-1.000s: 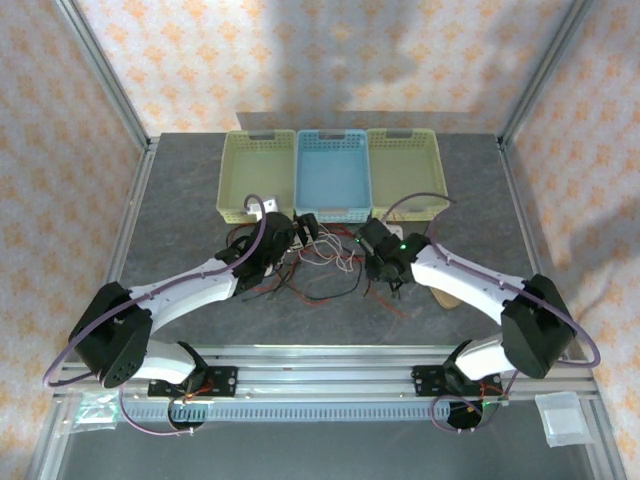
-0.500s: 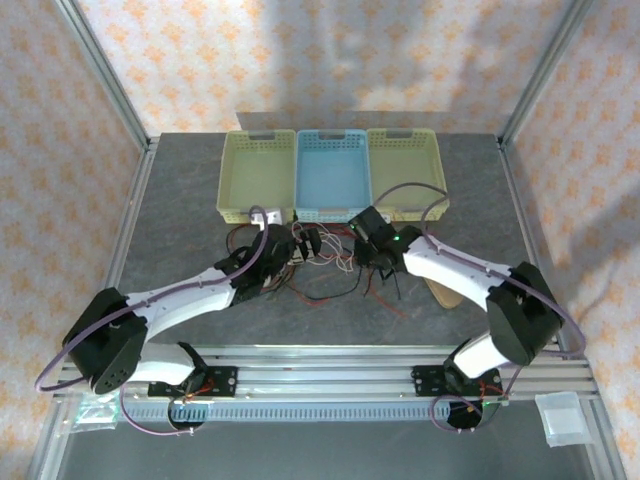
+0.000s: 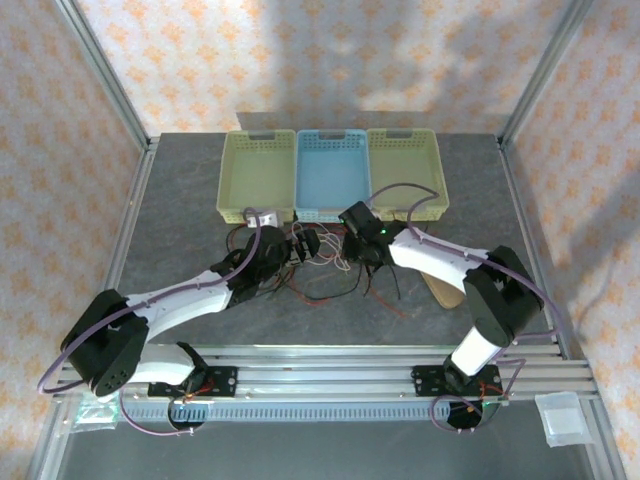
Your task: Untangle the cables
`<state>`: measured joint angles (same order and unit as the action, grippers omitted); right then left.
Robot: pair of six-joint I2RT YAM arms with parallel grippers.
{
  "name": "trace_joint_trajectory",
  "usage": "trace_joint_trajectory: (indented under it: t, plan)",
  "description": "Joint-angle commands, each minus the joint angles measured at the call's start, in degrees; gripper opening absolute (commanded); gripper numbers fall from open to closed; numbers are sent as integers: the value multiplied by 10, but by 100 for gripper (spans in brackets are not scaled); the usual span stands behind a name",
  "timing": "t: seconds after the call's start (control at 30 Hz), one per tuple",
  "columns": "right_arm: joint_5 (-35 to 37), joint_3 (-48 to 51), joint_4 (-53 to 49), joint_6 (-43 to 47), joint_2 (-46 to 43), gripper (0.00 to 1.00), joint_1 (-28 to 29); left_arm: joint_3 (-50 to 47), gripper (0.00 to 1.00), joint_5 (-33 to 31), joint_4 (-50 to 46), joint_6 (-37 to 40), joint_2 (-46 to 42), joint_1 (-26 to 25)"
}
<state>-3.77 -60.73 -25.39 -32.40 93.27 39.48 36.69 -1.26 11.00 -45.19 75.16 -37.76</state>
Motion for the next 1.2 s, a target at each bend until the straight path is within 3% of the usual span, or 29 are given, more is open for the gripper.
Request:
trace_joint_trajectory:
  t: [0.0, 0.27, 0.43, 0.6, 0.8, 0.93, 1.03, 1.17]
  plan:
    - [43, -17, -13, -11, -25, 38, 3, -4, 99, 1, 0, -4, -15, 0]
    - [-7, 4, 37, -5, -41, 39, 6, -30, 99, 52, 61, -35, -14, -14]
    - [-15, -5, 39, 1, -8, 39, 9, -34, 99, 37, 36, -40, -4, -37]
    - [7, -43, -2, 27, 35, 44, 15, -66, 99, 16, 55, -71, -33, -30]
    - [46, -58, -42, 23, 73, 42, 15, -96, 99, 26, 74, -90, -53, -8]
    - [47, -59, -41, 20, 78, 33, 15, -93, 97, 21, 59, -82, -60, -7]
    - [46, -59, -41, 16, 80, 22, 15, -81, 91, 15, 36, -77, -55, -6]
    - [55, -47, -23, 13, 57, 9, 15, -54, 91, 5, -6, -64, -38, -6]
